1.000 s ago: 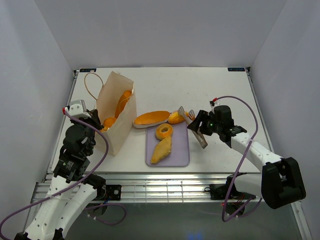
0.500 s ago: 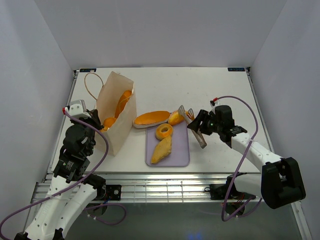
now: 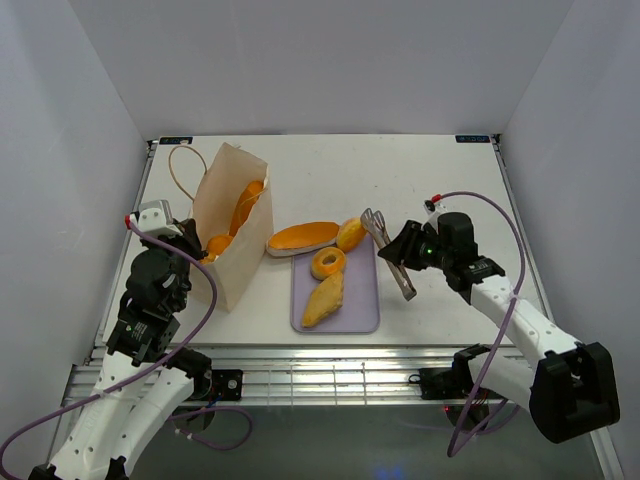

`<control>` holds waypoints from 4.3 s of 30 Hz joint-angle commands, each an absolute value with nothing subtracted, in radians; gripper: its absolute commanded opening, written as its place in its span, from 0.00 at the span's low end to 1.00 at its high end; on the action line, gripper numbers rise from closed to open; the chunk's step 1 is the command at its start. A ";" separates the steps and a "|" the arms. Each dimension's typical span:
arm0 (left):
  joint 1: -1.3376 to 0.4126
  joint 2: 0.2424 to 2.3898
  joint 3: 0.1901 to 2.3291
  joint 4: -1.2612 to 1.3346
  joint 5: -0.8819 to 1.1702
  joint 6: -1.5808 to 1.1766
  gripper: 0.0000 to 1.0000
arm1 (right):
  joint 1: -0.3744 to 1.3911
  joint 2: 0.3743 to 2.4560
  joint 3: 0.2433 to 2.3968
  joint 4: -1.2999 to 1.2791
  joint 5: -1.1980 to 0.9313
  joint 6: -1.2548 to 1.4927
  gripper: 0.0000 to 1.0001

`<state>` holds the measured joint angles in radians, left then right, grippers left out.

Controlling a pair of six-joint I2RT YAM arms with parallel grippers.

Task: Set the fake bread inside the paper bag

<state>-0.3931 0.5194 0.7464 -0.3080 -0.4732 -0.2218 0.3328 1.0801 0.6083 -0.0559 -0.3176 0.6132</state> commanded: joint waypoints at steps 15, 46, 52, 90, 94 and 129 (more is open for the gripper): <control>-0.397 0.509 0.739 -0.319 -0.463 -0.225 0.00 | 0.328 0.809 0.506 -0.222 -0.433 0.581 0.41; -0.397 0.518 0.739 -0.318 -0.457 -0.227 0.00 | 0.328 0.733 0.538 -0.414 -0.267 0.489 0.61; -0.397 0.517 0.738 -0.318 -0.457 -0.227 0.00 | 0.328 0.741 0.525 -0.364 -0.319 0.499 0.62; -0.397 0.514 0.738 -0.319 -0.453 -0.227 0.00 | 0.330 0.882 0.477 -0.269 -0.334 0.477 0.62; -0.397 0.511 0.736 -0.318 -0.453 -0.227 0.00 | 0.330 0.893 0.460 -0.209 -0.365 0.486 0.62; -0.397 0.511 0.738 -0.319 -0.449 -0.229 0.00 | 0.330 0.861 0.655 -0.310 -0.334 0.385 0.43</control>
<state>-0.3931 0.5167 0.7456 -0.3126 -0.4622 -0.2226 0.3321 0.8845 0.5915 -0.3031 -0.3347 0.4099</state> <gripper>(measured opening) 0.022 0.440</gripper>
